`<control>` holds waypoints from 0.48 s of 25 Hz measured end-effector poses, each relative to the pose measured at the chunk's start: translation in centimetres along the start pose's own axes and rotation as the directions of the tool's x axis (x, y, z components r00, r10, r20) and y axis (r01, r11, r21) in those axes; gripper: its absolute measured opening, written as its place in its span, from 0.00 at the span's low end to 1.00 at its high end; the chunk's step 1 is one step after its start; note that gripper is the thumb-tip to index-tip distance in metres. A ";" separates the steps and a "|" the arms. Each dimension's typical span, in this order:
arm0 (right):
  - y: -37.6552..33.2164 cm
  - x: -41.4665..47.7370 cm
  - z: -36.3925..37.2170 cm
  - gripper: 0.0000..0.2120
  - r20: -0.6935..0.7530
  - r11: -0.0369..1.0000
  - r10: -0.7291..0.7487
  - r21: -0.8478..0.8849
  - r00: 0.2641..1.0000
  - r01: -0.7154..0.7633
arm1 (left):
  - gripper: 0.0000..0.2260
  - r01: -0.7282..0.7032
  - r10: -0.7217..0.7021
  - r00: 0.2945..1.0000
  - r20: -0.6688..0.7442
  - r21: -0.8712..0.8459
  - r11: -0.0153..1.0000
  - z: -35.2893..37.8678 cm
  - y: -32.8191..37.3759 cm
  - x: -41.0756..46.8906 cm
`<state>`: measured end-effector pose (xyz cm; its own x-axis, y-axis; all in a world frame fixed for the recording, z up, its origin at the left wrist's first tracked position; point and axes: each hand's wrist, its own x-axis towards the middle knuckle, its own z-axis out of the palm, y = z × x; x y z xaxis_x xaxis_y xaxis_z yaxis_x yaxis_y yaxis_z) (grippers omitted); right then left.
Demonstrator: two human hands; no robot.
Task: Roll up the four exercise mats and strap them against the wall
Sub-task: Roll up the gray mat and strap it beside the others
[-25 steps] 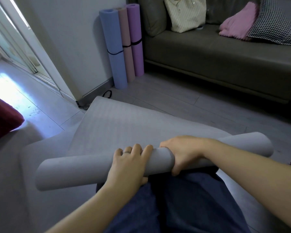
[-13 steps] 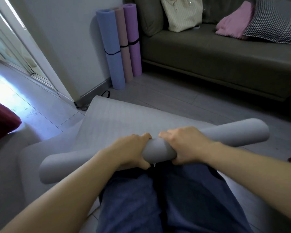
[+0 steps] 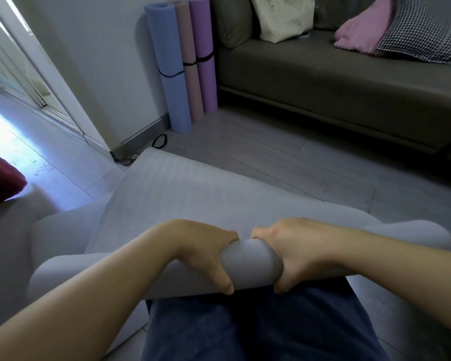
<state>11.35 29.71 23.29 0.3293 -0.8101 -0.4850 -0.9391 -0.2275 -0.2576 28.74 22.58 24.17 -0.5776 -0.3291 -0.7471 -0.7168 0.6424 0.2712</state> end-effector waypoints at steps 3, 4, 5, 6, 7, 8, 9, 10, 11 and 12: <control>0.0 -0.9 1.7 0.35 -0.122 0.997 0.042 -0.054 0.992 -0.049 | 0.31 -0.031 0.027 0.993 0.117 0.032 0.999 -1.0 -0.3 1.9; -0.2 -1.3 2.5 0.40 -0.208 0.990 0.038 -0.126 0.977 -0.065 | 0.31 -0.048 0.049 0.986 0.162 -0.009 0.999 -1.4 -0.5 2.5; -0.5 -1.5 3.5 0.45 -0.307 0.983 0.013 -0.173 0.952 -0.069 | 0.31 -0.064 0.078 0.974 0.215 -0.072 0.995 -1.6 -0.8 3.0; -0.9 -1.4 4.7 0.48 -0.389 0.973 -0.016 -0.218 0.921 -0.076 | 0.31 -0.066 0.101 0.957 0.272 -0.133 0.989 -1.8 -0.9 3.3; -1.0 -1.1 5.8 0.48 -0.466 0.965 -0.026 -0.244 0.885 -0.101 | 0.31 -0.063 0.115 0.942 0.316 -0.171 0.983 -1.9 -1.0 3.5; -1.0 -0.6 6.6 0.46 -0.537 0.965 -0.027 -0.233 0.843 -0.117 | 0.31 -0.057 0.115 0.936 0.332 -0.178 0.982 -2.0 -1.0 3.5; -0.7 -0.1 7.2 0.42 -0.601 0.971 -0.029 -0.206 0.799 -0.119 | 0.30 -0.063 0.112 0.942 0.317 -0.158 0.985 -2.1 -0.9 3.5; -0.5 0.4 7.4 0.39 -0.634 0.979 -0.023 -0.172 0.773 -0.112 | 0.29 -0.072 0.099 0.957 0.272 -0.107 0.992 -2.2 -0.8 3.0; -0.5 0.7 7.4 0.36 -0.656 0.982 -0.008 -0.149 0.754 -0.119 | 0.29 -0.069 0.073 0.979 0.190 -0.026 0.997 -2.2 -0.6 2.3; -0.4 0.8 7.4 0.35 -0.667 0.983 0.018 -0.126 0.745 -0.137 | 0.29 -0.046 0.042 0.997 0.062 0.078 0.996 -2.1 -0.4 1.5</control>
<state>12.72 33.16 16.89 0.1625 -0.9680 0.1914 -0.9801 -0.1808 -0.0820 27.35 20.41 24.18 -0.5813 -0.2583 -0.7716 -0.6567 0.7088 0.2575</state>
